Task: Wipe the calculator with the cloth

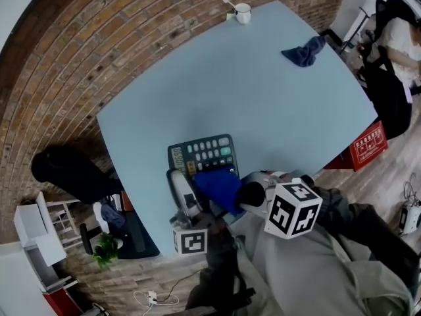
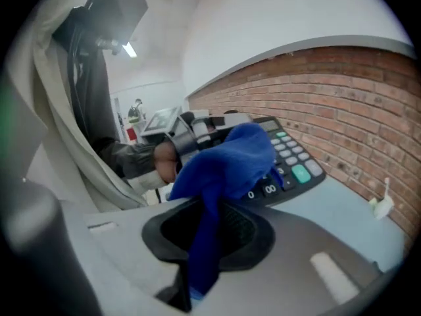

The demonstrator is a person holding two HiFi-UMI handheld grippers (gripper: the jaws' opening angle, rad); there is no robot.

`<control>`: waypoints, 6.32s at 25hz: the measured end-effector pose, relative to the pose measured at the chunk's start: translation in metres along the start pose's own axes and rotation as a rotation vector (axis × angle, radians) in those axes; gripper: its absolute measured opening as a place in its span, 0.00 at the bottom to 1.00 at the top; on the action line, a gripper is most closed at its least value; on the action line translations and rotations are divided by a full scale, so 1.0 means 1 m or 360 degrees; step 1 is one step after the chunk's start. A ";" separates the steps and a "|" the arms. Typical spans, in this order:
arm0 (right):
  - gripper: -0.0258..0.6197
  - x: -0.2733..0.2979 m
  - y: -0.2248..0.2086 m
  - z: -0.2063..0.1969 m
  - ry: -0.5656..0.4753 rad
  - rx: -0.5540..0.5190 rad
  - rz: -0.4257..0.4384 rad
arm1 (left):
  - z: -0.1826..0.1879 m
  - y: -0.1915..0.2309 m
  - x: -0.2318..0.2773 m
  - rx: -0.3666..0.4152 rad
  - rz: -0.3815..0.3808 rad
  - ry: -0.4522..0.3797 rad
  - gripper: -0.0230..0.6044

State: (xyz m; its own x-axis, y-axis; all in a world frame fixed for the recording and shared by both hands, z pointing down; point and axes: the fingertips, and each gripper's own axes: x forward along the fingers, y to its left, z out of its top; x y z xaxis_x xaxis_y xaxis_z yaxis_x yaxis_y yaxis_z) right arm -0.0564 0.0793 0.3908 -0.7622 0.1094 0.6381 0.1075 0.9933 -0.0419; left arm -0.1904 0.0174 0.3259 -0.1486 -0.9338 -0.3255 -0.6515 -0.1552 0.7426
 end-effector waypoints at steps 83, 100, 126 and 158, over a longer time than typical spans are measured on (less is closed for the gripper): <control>0.14 -0.027 -0.015 0.032 -0.0055 -0.1265 -0.0765 | -0.049 -0.008 -0.009 -0.0213 -0.0235 0.0378 0.11; 0.14 0.010 -0.080 0.028 -0.0018 -0.1093 -0.0918 | -0.077 0.013 -0.016 -0.0238 -0.0123 0.0538 0.12; 0.14 0.106 -0.150 -0.074 0.0068 -0.0398 -0.0626 | -0.171 0.132 0.021 -0.0178 -0.0254 0.1141 0.12; 0.20 0.075 -0.202 -0.145 -0.0323 0.0292 -0.0998 | -0.095 0.190 -0.036 0.0670 0.0240 0.0951 0.24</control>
State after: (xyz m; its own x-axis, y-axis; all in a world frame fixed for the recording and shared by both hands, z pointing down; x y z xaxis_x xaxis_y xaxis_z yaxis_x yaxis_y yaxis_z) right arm -0.0433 -0.1184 0.5586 -0.7514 -0.5020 0.4282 -0.4897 0.8592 0.1479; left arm -0.2377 -0.0093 0.5344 0.0924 -0.9700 0.2248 -0.9038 0.0131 0.4279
